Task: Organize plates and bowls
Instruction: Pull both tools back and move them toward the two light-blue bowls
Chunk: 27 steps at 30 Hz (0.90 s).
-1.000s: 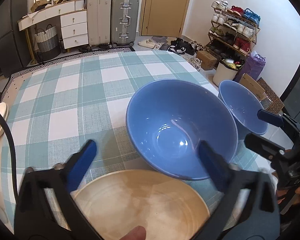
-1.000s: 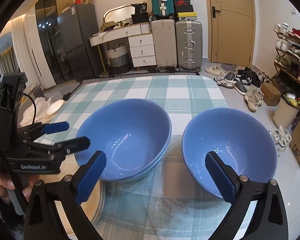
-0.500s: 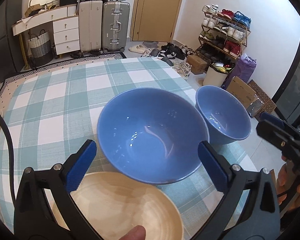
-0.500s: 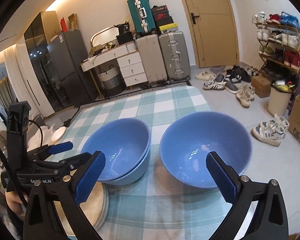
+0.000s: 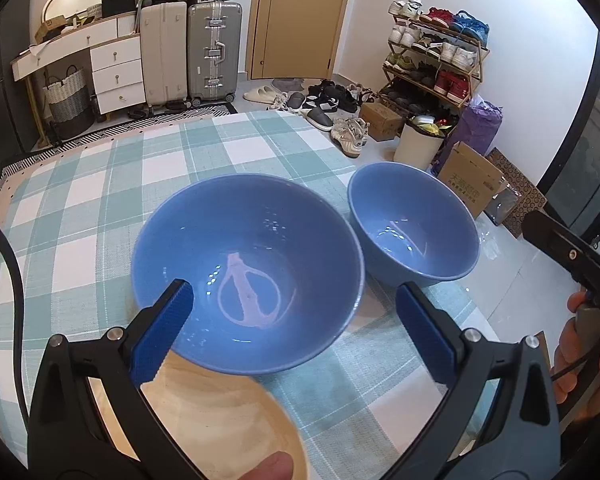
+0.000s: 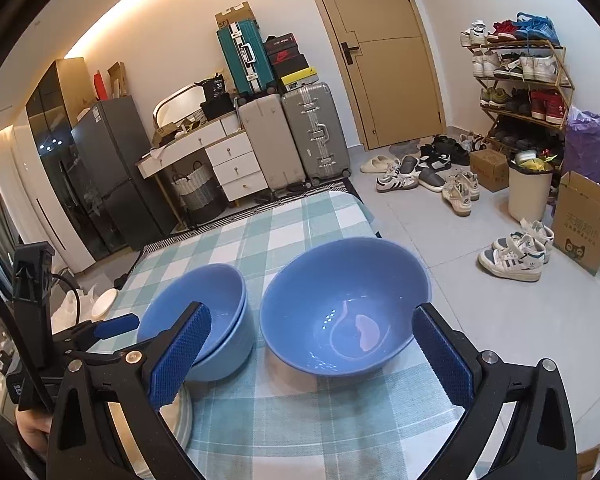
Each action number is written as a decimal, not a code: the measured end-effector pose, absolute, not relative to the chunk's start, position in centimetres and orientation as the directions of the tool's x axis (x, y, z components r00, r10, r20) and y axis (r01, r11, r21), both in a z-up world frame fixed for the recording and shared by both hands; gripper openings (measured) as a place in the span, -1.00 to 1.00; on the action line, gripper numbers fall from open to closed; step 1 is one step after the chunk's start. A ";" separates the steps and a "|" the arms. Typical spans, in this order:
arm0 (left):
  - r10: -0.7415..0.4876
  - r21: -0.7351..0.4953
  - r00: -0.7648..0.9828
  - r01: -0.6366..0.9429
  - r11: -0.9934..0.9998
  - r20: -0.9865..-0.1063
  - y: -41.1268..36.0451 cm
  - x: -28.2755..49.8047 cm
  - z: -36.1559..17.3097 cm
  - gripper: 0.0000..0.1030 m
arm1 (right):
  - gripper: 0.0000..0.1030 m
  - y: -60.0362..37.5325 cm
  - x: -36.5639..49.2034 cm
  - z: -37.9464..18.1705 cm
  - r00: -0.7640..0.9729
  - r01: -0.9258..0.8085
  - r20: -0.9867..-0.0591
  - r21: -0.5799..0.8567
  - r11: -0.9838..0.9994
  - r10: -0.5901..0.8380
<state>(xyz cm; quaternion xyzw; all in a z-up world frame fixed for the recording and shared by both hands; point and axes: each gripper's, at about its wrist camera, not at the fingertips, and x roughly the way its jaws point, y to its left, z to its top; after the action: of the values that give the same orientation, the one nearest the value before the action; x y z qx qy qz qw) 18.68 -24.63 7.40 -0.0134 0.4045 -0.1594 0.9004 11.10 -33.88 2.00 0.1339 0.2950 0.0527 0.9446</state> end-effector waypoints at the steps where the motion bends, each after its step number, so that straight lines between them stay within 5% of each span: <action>1: -0.302 -0.157 0.621 0.279 0.947 -0.723 -25.0 18.6 7.4 0.96 | 0.99 -34.1 11.0 2.1 0.823 -0.016 -0.540 0.282 0.959 0.173; 18: -0.395 -0.209 0.592 0.360 0.909 -0.702 -30.4 17.3 7.2 0.88 | 0.99 -37.9 11.0 0.8 0.819 0.042 -0.551 0.337 0.941 0.161; 27: -0.455 -0.206 0.546 0.456 0.866 -0.703 -32.9 16.5 7.5 0.13 | 0.89 -38.8 11.5 0.1 0.816 0.050 -0.555 0.347 0.936 0.162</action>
<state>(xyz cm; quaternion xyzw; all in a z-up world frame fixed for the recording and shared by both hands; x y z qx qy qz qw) 16.45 -32.86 7.46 0.0007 0.3999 -0.2591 0.8792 11.52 -38.76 0.11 0.1759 0.3020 0.0299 0.9365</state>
